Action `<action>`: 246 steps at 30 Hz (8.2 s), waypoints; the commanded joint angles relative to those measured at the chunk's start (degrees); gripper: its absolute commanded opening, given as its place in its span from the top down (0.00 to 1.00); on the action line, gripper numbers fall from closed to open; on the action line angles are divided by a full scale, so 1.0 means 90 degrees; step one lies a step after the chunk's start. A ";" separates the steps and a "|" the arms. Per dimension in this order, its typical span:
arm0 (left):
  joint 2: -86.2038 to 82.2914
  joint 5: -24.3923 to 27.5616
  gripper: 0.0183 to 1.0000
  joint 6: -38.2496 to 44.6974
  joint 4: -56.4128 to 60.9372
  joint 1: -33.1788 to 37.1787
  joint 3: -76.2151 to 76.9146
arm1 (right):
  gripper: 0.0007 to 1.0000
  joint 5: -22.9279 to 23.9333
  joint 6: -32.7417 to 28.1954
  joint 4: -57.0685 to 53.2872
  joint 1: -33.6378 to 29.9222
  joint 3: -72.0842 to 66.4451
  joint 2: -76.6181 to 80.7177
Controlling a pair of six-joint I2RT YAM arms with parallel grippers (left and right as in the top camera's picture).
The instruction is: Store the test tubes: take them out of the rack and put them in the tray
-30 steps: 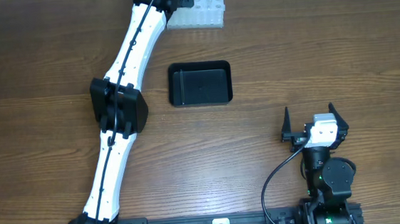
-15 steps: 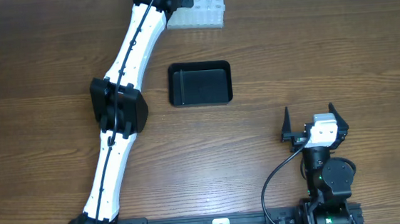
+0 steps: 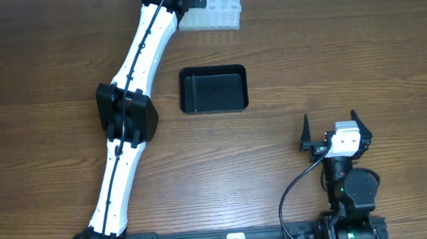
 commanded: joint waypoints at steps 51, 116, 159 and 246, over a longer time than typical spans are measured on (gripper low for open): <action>-0.1829 -0.0131 0.94 0.0041 -0.0401 0.0032 0.0204 | 0.01 -0.0056 0.0034 -0.0022 0.0039 -0.0034 -0.0051; -0.0221 0.1783 0.96 -0.1134 -0.5445 -0.0406 0.0202 | 0.01 -0.0056 0.0036 -0.0022 0.0039 -0.0034 -0.0051; 0.0498 0.1868 0.95 -0.1018 -0.5059 -0.0500 0.0202 | 0.01 -0.0056 0.0036 -0.0022 0.0039 -0.0034 -0.0051; -0.9335 -0.0852 0.00 -0.1319 0.0075 0.0420 -0.8391 | 0.01 -0.0056 0.0036 -0.0022 0.0039 -0.0034 -0.0051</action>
